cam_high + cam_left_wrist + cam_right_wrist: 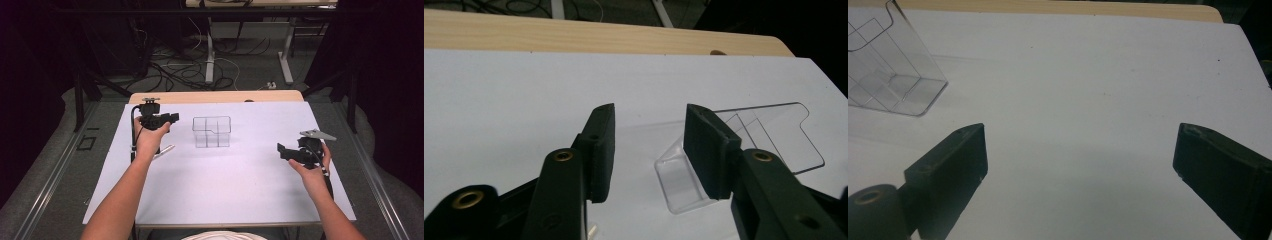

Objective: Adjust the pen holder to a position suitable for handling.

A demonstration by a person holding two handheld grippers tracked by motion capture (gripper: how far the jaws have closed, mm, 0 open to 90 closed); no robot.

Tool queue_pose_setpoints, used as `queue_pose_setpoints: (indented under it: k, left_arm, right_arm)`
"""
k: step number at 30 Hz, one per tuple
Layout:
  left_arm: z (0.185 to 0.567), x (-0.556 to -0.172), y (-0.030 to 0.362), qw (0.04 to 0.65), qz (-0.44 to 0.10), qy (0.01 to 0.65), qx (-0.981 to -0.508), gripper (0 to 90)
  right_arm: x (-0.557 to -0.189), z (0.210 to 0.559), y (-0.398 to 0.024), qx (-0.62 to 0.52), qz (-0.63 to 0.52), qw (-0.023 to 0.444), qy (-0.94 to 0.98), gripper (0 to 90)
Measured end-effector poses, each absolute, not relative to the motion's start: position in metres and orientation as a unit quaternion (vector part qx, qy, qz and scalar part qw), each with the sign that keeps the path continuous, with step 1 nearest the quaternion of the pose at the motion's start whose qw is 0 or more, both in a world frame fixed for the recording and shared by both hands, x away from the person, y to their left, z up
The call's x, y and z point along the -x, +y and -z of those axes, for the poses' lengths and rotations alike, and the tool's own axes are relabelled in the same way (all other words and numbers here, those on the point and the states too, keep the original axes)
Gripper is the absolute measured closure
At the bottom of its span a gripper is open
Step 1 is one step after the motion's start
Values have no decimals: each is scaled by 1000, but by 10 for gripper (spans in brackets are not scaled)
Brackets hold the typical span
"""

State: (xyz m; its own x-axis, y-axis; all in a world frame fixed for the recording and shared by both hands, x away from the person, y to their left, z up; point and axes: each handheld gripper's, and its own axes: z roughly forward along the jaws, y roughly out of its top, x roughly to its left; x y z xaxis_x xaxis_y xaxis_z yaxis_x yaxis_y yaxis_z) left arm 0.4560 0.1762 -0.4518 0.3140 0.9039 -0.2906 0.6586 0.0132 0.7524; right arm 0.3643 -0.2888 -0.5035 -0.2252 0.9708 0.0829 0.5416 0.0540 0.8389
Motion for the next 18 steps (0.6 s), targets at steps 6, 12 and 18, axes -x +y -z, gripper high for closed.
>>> queue_pose_setpoints:
  k: [6, 12, 18]
  left_arm:
    - [452, -453, 183, 432, -156, 557, -692, 489]
    - [453, -448, 191, 439, -174, 541, -696, 410]
    - [452, -444, 201, 440, -193, 526, -702, 340]
  right_arm:
    - [-364, 503, -288, -563, -398, 268, 673, 69]
    - [-364, 504, -289, -561, -397, 270, 674, 69]
    - [-364, 503, -288, -560, -396, 271, 675, 69]
